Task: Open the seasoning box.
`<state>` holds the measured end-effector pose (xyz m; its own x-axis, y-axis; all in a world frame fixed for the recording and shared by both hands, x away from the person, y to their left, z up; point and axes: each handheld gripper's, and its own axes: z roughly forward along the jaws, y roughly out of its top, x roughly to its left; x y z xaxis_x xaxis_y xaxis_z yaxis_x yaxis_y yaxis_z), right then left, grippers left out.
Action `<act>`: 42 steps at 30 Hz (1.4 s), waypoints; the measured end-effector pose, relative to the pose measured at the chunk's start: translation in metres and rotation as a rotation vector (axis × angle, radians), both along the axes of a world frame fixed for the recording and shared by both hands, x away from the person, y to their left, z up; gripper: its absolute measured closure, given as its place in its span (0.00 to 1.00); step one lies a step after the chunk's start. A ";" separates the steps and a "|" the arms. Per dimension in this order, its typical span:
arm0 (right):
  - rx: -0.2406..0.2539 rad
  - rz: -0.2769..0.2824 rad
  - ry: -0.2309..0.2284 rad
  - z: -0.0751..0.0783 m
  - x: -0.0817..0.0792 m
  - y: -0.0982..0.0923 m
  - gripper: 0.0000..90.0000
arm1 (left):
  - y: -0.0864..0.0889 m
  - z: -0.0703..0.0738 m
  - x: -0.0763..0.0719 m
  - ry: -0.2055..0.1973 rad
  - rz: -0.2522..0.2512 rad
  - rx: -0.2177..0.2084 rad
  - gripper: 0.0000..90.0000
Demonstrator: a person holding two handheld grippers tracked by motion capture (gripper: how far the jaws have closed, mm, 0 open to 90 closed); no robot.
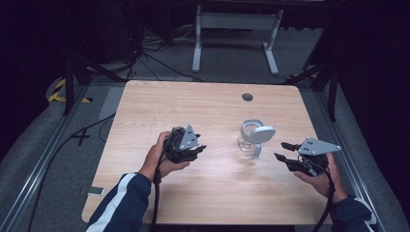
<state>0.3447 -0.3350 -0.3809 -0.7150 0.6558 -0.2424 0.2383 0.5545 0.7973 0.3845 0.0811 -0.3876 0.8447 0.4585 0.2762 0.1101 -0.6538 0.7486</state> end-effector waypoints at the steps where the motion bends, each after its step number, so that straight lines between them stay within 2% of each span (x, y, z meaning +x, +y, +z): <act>1: -0.005 -0.002 0.005 -0.001 -0.001 -0.001 0.58 | 0.005 -0.003 -0.002 -0.007 0.012 0.011 0.62; 2: -0.013 -0.003 0.008 -0.002 -0.003 -0.003 0.57 | 0.010 -0.005 -0.004 -0.004 0.019 0.031 0.61; 5: -0.028 -0.005 0.003 -0.004 -0.005 -0.006 0.55 | 0.020 -0.009 -0.007 0.006 0.033 0.037 0.58; 6: -0.031 -0.003 0.007 -0.006 -0.006 -0.008 0.54 | 0.030 -0.013 -0.010 0.023 0.050 0.043 0.58; 7: -0.031 -0.003 0.007 -0.006 -0.006 -0.008 0.54 | 0.030 -0.013 -0.010 0.023 0.050 0.043 0.56; 8: -0.029 -0.012 0.011 -0.008 -0.009 -0.013 0.52 | 0.037 -0.016 -0.012 0.041 0.064 0.037 0.56; 9: -0.034 -0.024 0.019 -0.011 -0.012 -0.018 0.52 | 0.040 -0.017 -0.013 0.039 0.070 0.038 0.55; 10: -0.032 -0.029 0.020 -0.012 -0.013 -0.019 0.51 | 0.047 -0.020 -0.016 0.039 0.082 0.058 0.54; 15: -0.050 -0.038 0.036 -0.017 -0.020 -0.029 0.50 | 0.059 -0.030 -0.023 0.069 0.089 0.086 0.50; 16: -0.046 -0.049 0.048 -0.021 -0.024 -0.037 0.48 | 0.064 -0.035 -0.026 0.074 0.099 0.108 0.46; 20: -0.048 -0.068 0.069 -0.029 -0.028 -0.047 0.45 | 0.072 -0.043 -0.029 0.095 0.119 0.104 0.41; 21: -0.031 -0.081 0.094 -0.034 -0.031 -0.055 0.44 | 0.078 -0.048 -0.031 0.120 0.132 0.096 0.40; 22: -0.022 -0.084 0.100 -0.036 -0.032 -0.059 0.43 | 0.081 -0.051 -0.032 0.140 0.134 0.095 0.39; 25: 0.005 -0.111 0.123 -0.045 -0.036 -0.071 0.42 | 0.090 -0.060 -0.036 0.167 0.141 0.099 0.36; 28: 0.039 -0.147 0.139 -0.052 -0.040 -0.082 0.38 | 0.101 -0.067 -0.039 0.193 0.161 0.078 0.32; 31: 0.060 -0.182 0.155 -0.060 -0.043 -0.092 0.37 | 0.115 -0.073 -0.040 0.212 0.168 0.038 0.29; 32: 0.060 -0.182 0.155 -0.060 -0.043 -0.092 0.37 | 0.115 -0.073 -0.040 0.212 0.168 0.038 0.29; 34: 0.092 -0.203 0.173 -0.066 -0.045 -0.099 0.37 | 0.124 -0.077 -0.040 0.225 0.188 0.033 0.28; 36: 0.118 -0.209 0.190 -0.072 -0.046 -0.103 0.37 | 0.135 -0.080 -0.039 0.253 0.202 0.008 0.28; 39: 0.113 -0.223 0.234 -0.083 -0.046 -0.104 0.37 | 0.146 -0.087 -0.040 0.291 0.239 -0.036 0.26; 40: 0.103 -0.220 0.233 -0.085 -0.046 -0.104 0.37 | 0.150 -0.089 -0.042 0.320 0.231 -0.058 0.25; 41: 0.101 -0.217 0.230 -0.085 -0.046 -0.103 0.37 | 0.151 -0.091 -0.044 0.323 0.236 -0.087 0.24; 42: 0.098 -0.221 0.228 -0.085 -0.046 -0.103 0.36 | 0.152 -0.092 -0.045 0.314 0.238 -0.098 0.23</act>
